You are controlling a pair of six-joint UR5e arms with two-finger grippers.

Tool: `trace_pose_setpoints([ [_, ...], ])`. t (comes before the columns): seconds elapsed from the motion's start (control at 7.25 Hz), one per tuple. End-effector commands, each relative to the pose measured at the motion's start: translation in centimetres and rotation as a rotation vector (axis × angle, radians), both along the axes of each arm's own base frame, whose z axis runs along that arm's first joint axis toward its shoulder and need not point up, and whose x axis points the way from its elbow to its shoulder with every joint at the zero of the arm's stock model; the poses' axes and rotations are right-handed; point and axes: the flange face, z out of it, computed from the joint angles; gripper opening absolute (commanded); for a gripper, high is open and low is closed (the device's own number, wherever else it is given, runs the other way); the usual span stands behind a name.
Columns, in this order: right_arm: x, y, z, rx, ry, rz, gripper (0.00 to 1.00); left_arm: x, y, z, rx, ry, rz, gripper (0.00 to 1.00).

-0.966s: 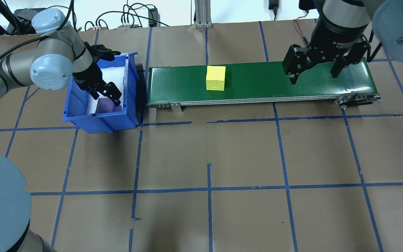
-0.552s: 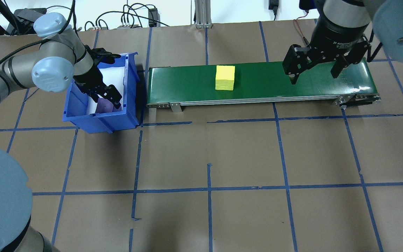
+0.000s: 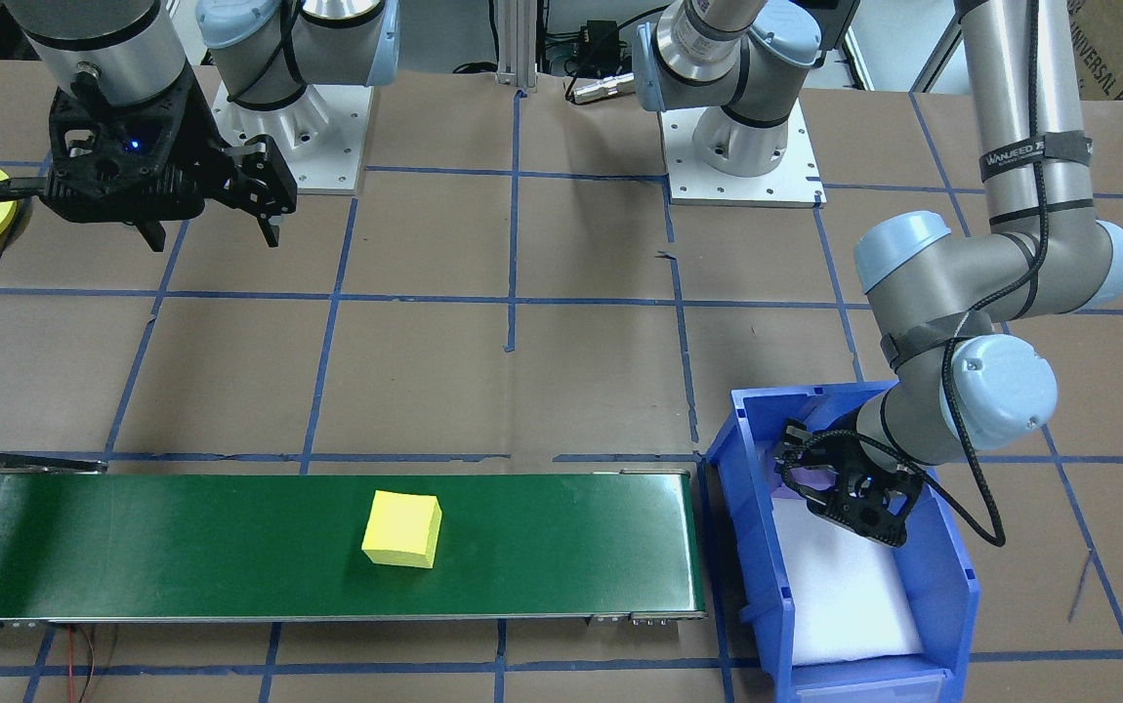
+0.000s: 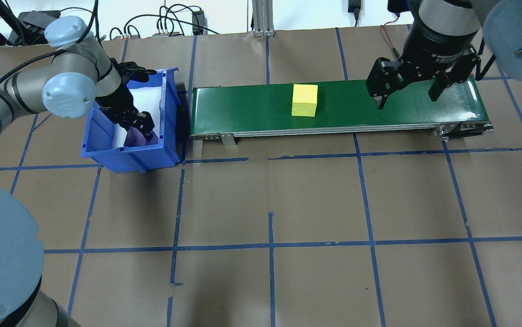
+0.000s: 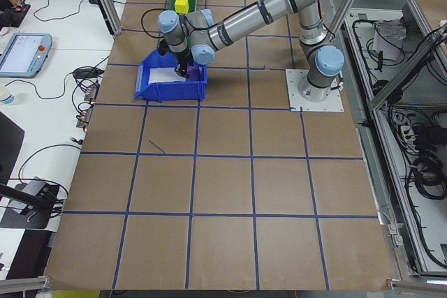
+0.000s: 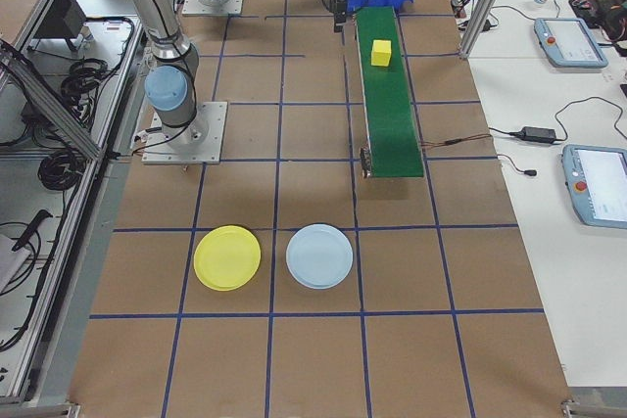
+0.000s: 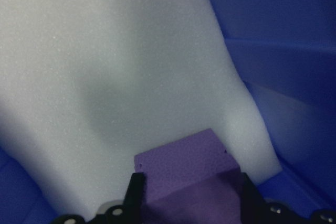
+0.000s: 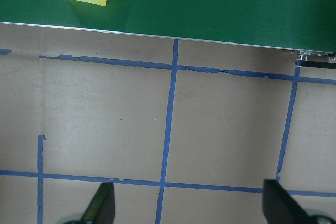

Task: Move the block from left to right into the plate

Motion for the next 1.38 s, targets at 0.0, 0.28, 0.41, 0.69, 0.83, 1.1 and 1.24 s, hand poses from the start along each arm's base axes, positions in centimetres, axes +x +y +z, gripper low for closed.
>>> trace_pose_setpoints([
  [0.0,0.0,0.0,-0.1,0.001,0.0,0.0,1.0,1.2,-2.6,5.4,-0.086,-0.085,0.013,0.42],
  [0.28,0.0,0.0,-0.1,0.001,0.0,0.0,1.0,0.0,-3.7,11.4,-0.091,-0.085,0.067,0.42],
  [0.41,0.0,0.0,-0.1,0.001,0.0,0.0,1.0,-4.3,-3.7,12.6,-0.116,-0.088,0.06,0.41],
  [0.69,0.0,-0.1,0.0,0.0,0.0,0.0,1.0,-11.0,-3.4,13.3,-0.164,-0.091,0.019,0.41],
  [0.83,0.0,-0.1,0.0,0.0,0.0,0.0,1.0,-14.9,-3.3,12.8,-0.196,-0.088,-0.019,0.4],
  [1.1,-0.1,-0.1,0.0,0.0,0.0,0.0,1.0,-19.6,-3.9,8.2,-0.212,-0.065,0.056,0.4],
  [1.24,-0.1,-0.1,0.0,0.0,0.0,0.0,1.0,-20.0,-4.1,6.0,-0.225,-0.046,0.078,0.4],
])
